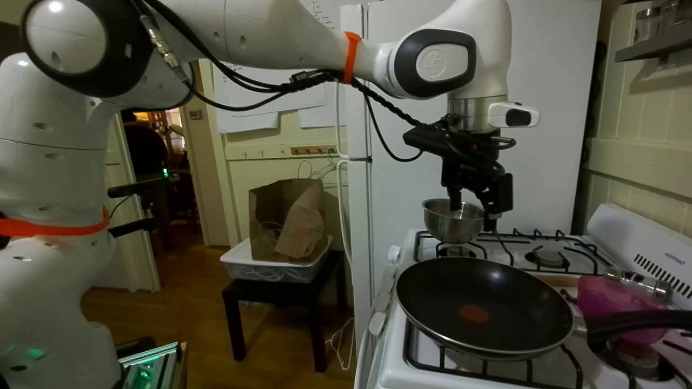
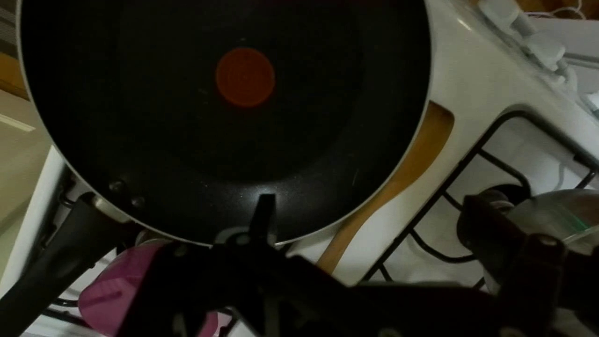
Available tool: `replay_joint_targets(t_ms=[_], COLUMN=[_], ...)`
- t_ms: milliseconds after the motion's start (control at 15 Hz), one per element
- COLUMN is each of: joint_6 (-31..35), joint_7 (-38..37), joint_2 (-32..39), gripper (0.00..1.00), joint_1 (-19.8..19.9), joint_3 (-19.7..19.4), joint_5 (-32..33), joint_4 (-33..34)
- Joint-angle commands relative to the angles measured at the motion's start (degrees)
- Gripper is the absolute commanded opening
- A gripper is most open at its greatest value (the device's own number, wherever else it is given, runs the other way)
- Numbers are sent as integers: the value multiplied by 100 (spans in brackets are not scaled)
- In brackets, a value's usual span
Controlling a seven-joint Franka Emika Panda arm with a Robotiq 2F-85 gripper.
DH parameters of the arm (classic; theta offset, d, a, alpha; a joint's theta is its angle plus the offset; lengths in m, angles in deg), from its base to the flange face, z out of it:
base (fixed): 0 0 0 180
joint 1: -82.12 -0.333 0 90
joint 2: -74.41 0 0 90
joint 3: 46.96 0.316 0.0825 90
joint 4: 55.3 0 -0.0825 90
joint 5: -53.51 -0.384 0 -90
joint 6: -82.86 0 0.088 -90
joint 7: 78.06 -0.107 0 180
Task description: Use the wooden spoon to stir the black pan.
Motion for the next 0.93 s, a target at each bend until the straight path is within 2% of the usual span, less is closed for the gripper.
replay_joint_targets(t_ms=[0, 533, 667, 867], joint_6=[-16, -198, -87, 608], joint_7=[-42, -295, -616, -1223], joint_2=[101, 360, 446, 687], gripper=[100, 100, 100, 100], joint_1=[177, 208, 143, 18], joint_3=[194, 316, 415, 544], joint_5=[48, -59, -129, -122], joint_4=[120, 423, 428, 429])
